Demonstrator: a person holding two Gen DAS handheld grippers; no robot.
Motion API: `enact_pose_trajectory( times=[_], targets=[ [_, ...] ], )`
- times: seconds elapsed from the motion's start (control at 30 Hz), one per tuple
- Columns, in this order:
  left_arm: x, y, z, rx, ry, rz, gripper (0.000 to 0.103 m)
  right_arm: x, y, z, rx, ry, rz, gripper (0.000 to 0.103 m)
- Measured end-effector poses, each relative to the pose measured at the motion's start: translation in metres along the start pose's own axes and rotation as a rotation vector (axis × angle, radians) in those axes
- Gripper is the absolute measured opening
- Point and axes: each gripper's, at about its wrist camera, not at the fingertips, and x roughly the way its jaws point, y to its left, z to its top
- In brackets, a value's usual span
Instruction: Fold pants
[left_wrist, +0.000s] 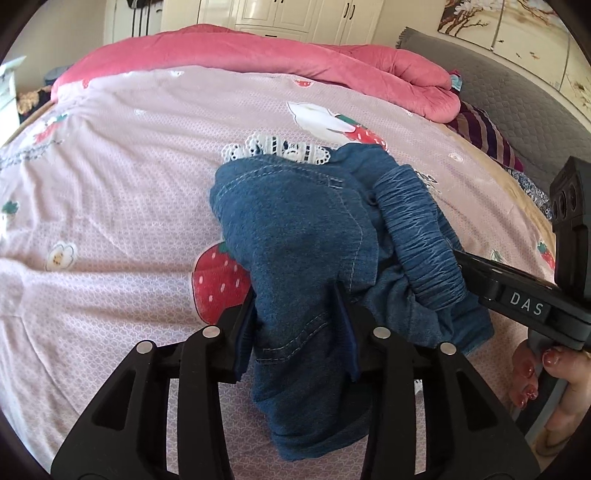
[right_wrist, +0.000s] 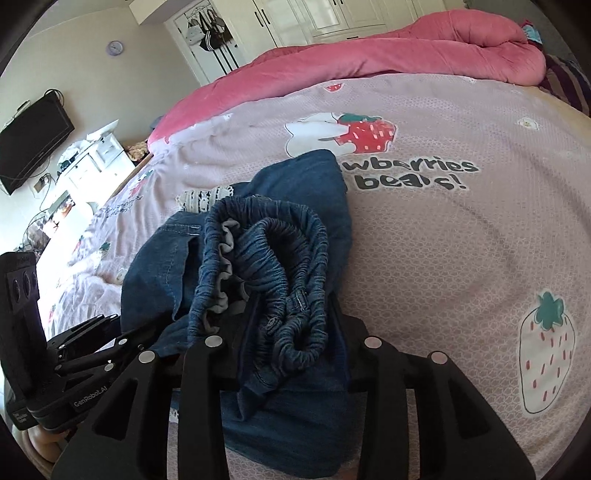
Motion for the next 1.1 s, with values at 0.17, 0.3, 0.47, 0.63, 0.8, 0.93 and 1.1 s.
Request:
enact_pose_trajectory(
  times=[0.17, 0.3, 0.47, 0.63, 0.8, 0.93, 1.1],
  targets=[
    [-0.001, 0.004, -0.001, -0.018, 0.001, 0.0, 0.04, -0.002, -0.006, -0.002, 0.039, -0.006, 0.002, 0.046],
    [-0.005, 0.004, -0.002, -0.013, -0.002, 0.009, 0.044, -0.015, 0.001, -0.003, 0.003, -0.04, -0.007, 0.049],
    [-0.011, 0.004, -0.002, -0.016, 0.002, 0.008, 0.048, -0.032, 0.006, -0.005, -0.024, -0.086, -0.017, 0.057],
    [-0.018, 0.003, -0.003, -0.008, -0.002, 0.013, 0.052, -0.042, 0.011, -0.008, -0.053, -0.113, -0.045, 0.061],
    [-0.027, 0.001, -0.004, 0.006, -0.017, 0.024, 0.057, -0.053, 0.017, -0.014, -0.094, -0.143, -0.08, 0.068],
    [-0.036, 0.001, -0.003, 0.005, -0.038, 0.034, 0.063, -0.064, 0.022, -0.019, -0.129, -0.177, -0.103, 0.073],
    [-0.05, 0.002, -0.005, -0.009, -0.065, 0.033, 0.074, -0.081, 0.029, -0.024, -0.169, -0.235, -0.124, 0.087]
  ],
)
